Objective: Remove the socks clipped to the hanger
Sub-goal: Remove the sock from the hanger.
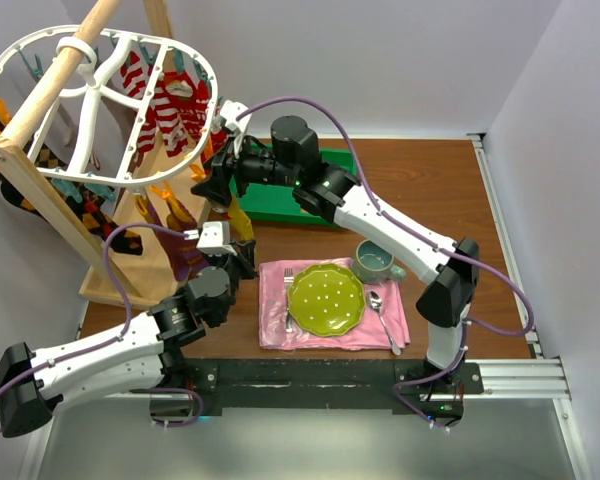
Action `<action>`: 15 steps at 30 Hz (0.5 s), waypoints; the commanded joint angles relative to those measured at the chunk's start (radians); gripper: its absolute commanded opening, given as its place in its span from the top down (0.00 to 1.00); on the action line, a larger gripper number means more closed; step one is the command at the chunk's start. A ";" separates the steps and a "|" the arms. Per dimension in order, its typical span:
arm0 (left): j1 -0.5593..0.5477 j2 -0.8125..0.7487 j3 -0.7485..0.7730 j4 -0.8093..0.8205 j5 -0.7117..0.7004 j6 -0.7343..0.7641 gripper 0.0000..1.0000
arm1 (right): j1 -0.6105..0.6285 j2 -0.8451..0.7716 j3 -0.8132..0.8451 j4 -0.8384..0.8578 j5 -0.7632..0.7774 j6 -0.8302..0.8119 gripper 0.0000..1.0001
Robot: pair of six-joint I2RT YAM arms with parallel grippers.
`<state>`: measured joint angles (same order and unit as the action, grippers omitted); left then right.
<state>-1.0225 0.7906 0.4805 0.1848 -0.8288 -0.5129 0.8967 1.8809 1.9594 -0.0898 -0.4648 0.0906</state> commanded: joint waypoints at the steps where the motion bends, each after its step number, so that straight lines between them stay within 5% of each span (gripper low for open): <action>1: -0.004 -0.014 0.036 -0.007 -0.004 -0.016 1.00 | 0.001 0.012 0.064 0.005 -0.008 0.024 0.32; 15: -0.004 -0.017 0.035 -0.016 -0.003 -0.019 1.00 | -0.001 0.018 0.062 0.085 -0.008 0.078 0.32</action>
<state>-1.0225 0.7780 0.4824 0.1600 -0.8246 -0.5129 0.8967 1.9251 1.9724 -0.0586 -0.4641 0.1349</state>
